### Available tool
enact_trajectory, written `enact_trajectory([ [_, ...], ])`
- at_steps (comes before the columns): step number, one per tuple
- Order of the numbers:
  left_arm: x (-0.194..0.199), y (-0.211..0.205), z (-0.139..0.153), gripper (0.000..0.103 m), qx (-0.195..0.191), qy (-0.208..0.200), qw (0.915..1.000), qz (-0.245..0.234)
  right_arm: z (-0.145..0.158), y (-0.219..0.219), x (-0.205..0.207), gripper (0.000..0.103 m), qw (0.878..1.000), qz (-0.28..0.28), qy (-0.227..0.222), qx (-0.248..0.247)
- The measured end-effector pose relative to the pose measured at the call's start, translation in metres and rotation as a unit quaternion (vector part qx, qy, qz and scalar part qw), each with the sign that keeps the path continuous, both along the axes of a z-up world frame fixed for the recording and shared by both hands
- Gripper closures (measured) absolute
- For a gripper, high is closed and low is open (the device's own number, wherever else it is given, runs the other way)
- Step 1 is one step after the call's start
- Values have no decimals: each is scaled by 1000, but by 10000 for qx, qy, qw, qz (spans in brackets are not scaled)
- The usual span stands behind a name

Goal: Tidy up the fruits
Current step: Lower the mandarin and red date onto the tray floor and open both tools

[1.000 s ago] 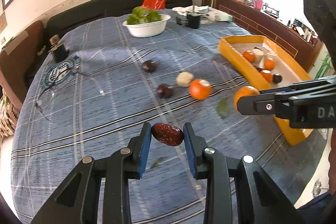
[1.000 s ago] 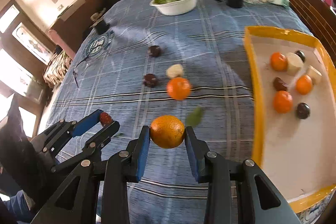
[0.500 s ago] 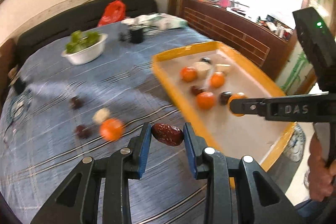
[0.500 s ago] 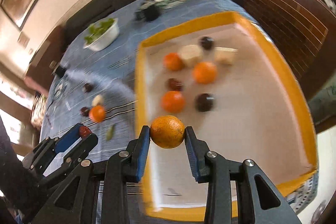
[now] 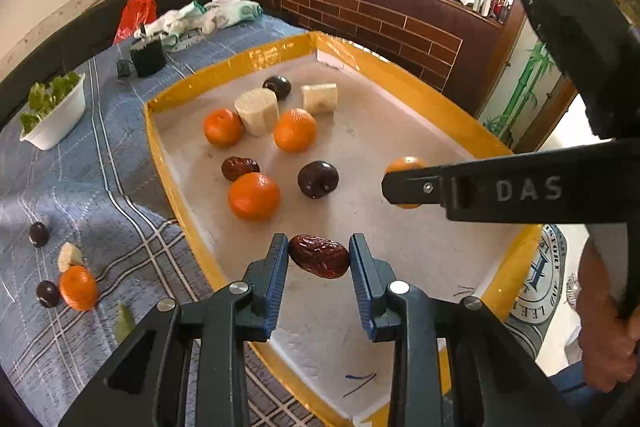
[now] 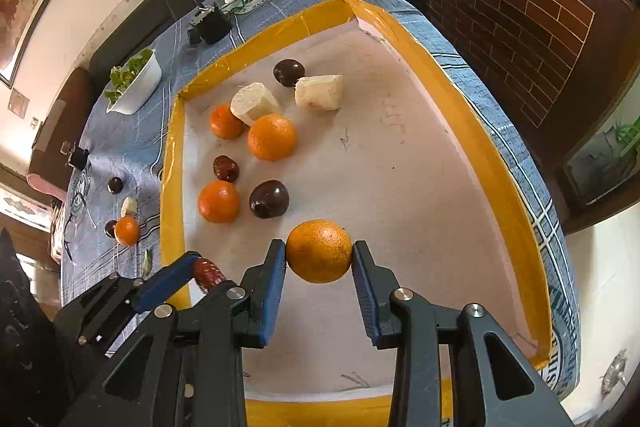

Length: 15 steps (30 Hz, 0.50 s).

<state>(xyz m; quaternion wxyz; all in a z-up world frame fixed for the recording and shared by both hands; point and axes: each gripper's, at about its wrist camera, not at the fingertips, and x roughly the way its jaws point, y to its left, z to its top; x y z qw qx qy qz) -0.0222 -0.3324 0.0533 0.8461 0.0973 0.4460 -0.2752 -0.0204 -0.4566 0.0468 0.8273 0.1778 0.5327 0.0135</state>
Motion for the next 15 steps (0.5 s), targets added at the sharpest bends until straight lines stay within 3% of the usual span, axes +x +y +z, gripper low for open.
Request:
enact_trajectory([
  [15,12,-7,-16,73,143,124,9998,16,-14,11,23,66,9994,302,148,-9],
])
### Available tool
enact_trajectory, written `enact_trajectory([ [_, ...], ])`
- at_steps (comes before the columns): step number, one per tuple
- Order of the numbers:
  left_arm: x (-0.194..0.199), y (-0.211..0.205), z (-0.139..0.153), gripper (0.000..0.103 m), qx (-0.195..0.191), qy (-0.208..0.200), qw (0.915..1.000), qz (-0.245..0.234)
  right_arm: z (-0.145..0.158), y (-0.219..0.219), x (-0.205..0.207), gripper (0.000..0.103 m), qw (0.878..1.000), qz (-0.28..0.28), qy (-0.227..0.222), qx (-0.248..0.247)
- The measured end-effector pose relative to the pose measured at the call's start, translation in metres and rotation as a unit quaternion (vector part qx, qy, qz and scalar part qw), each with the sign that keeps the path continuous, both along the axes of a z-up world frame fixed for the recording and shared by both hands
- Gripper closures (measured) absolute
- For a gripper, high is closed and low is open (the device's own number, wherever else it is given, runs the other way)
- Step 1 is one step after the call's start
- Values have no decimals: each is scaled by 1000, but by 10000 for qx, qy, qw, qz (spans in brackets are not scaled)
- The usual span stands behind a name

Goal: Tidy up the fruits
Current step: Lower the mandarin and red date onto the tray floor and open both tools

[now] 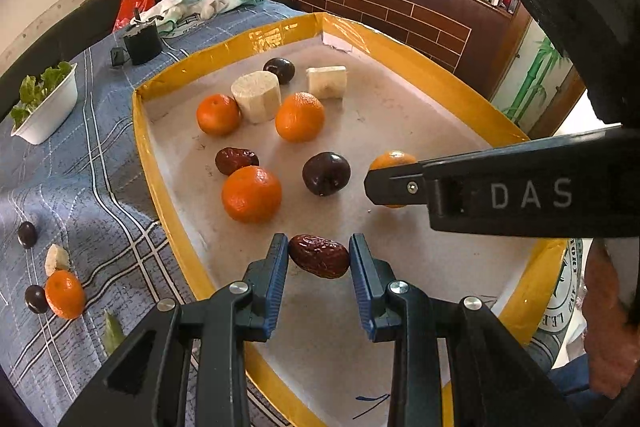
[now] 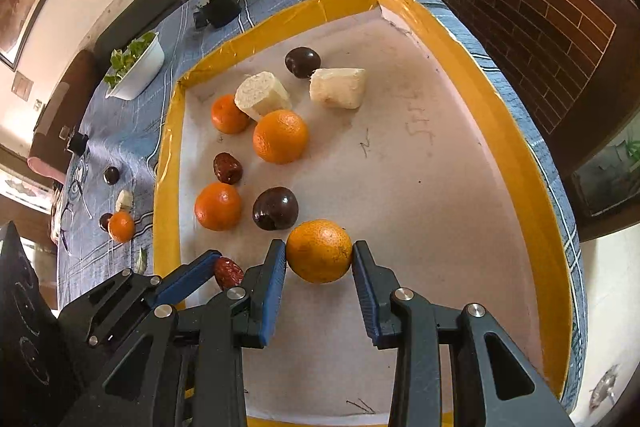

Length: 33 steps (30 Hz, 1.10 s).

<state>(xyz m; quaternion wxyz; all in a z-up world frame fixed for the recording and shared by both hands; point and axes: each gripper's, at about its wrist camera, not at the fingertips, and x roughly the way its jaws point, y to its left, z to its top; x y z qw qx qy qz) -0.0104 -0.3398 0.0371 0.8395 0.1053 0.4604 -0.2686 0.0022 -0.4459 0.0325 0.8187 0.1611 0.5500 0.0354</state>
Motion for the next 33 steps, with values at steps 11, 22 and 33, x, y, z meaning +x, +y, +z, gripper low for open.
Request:
enact_trajectory([
  [11,3,-2,-5,73,66,65,10000,-12,-3,1,5,65,10000,34,31,-5],
  [22,4,-3,-8,73,99,72,9999,-29,-1,1,4,65,10000,29,10,21],
  [33,1,0,-3,57,8,-7,10000,-32,16,-4,-2,58,9993,-137,-313,-121],
])
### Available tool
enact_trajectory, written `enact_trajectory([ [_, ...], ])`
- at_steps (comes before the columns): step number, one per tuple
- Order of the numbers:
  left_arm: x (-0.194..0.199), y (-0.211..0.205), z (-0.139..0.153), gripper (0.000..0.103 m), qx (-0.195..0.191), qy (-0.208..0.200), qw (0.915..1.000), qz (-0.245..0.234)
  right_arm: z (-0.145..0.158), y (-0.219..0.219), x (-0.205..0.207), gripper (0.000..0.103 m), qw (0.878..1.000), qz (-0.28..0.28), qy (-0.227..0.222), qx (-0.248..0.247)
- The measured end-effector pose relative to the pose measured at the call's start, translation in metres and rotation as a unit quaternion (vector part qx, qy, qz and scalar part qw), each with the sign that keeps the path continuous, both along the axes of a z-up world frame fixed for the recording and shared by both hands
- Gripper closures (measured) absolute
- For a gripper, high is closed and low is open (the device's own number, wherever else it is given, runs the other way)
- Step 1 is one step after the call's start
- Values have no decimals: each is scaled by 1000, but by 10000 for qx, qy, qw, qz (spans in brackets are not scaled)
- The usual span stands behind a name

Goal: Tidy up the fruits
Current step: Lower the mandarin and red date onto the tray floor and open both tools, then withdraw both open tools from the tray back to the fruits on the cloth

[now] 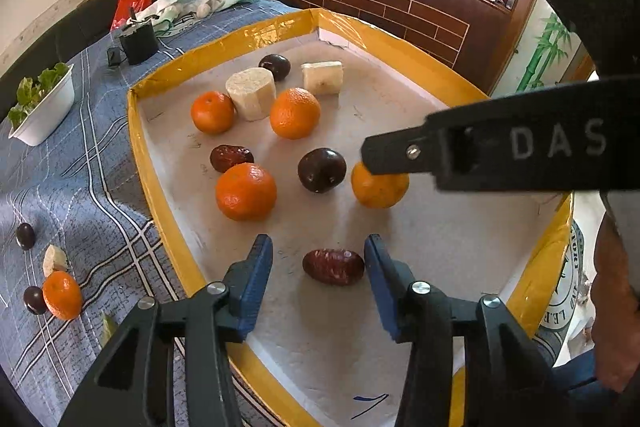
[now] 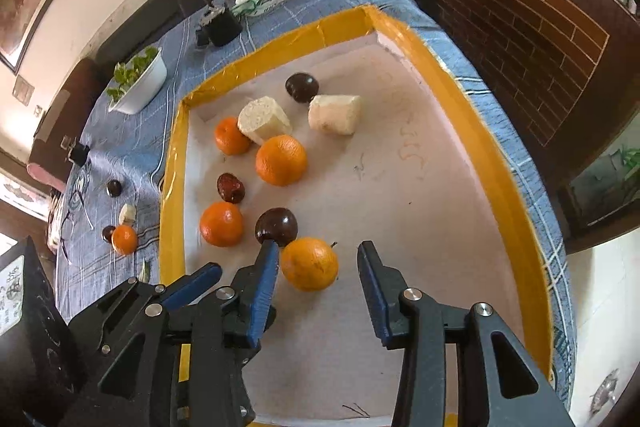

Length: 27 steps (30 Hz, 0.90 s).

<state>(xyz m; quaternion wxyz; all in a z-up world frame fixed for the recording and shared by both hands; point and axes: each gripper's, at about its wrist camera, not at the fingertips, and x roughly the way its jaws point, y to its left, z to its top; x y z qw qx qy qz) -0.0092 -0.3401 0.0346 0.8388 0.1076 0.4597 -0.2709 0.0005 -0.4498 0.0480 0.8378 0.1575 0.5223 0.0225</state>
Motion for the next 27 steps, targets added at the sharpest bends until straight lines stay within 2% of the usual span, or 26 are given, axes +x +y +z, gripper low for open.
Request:
enact_trajectory([
  [6,-2,8,10,49,-172,-83,9998,87,7,-5,-7,53,9997,-198,-139,-19],
  [16,-12,25,25,49,-330,-323,9988,172,16,4,-16,53,9990,-309,-301,-88],
  [27,-18,73,34,49,-414,-427,9961,648,32,52,-19,53,9976,67,-624,-304],
])
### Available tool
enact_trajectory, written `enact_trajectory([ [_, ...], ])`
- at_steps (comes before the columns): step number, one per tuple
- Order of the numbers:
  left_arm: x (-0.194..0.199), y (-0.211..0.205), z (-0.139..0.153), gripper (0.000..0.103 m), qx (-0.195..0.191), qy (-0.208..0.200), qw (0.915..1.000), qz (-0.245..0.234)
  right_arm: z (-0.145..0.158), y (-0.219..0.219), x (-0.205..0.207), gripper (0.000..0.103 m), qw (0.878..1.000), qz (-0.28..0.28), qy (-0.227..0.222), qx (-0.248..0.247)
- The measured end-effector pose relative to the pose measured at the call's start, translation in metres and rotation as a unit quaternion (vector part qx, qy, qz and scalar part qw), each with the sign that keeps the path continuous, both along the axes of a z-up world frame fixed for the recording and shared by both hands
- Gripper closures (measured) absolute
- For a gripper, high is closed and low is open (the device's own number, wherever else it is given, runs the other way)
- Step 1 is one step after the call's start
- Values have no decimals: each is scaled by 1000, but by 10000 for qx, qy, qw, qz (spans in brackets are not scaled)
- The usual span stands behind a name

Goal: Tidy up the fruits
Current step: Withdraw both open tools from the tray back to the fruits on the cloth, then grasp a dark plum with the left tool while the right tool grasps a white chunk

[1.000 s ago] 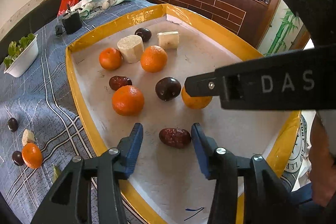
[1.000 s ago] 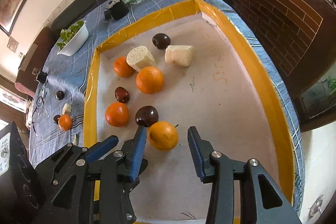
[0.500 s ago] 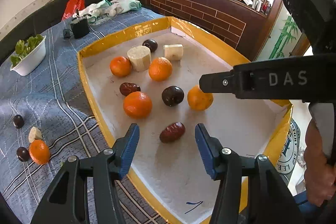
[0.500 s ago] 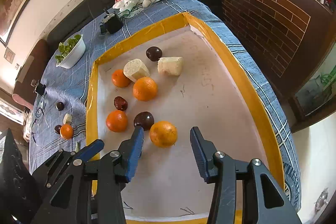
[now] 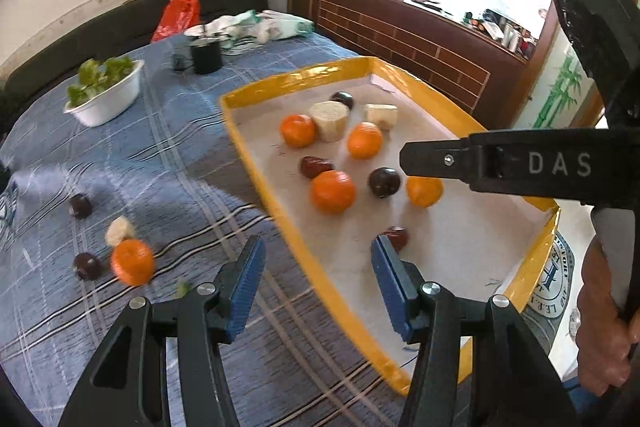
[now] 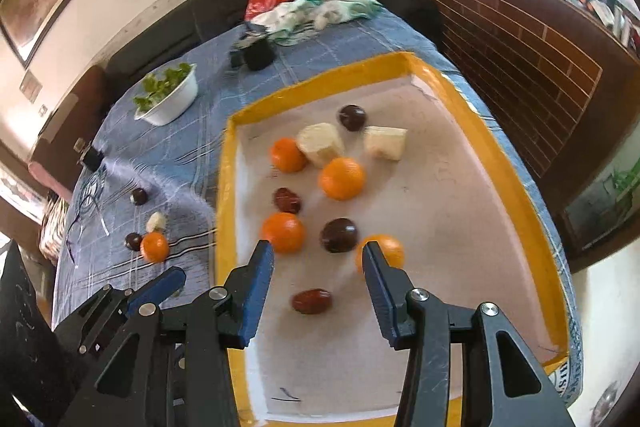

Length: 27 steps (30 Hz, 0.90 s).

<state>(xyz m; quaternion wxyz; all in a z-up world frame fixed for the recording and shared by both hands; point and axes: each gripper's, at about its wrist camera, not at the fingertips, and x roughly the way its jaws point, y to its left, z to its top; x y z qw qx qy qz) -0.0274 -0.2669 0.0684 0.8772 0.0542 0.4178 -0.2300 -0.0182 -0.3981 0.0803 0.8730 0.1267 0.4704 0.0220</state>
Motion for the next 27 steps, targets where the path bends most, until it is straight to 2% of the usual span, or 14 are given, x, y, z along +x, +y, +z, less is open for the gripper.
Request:
enact_trajectory([
  [5,-3,31,3,49,-53,-1,9995,308,4,28,0,52,9996,262,-71,-70],
  [10,-1,79,7,49,-190,-12,9965,817,7,52,-3,50,9985,501,-161,-165],
  [15,12,146,-2,49,-257,127,9871,1575,10,70,-10,49,9967,714,-215,-312],
  [18,27,174,-12,49,-245,336,9815,1871,12,73,-16,49,9960,747,-258,-412],
  [21,40,187,-23,49,-255,449,9791,1967,13,72,-20,48,9960,691,-268,-503],
  [27,61,181,-32,49,-298,481,9820,1804,15,60,-31,48,9968,418,-231,-638],
])
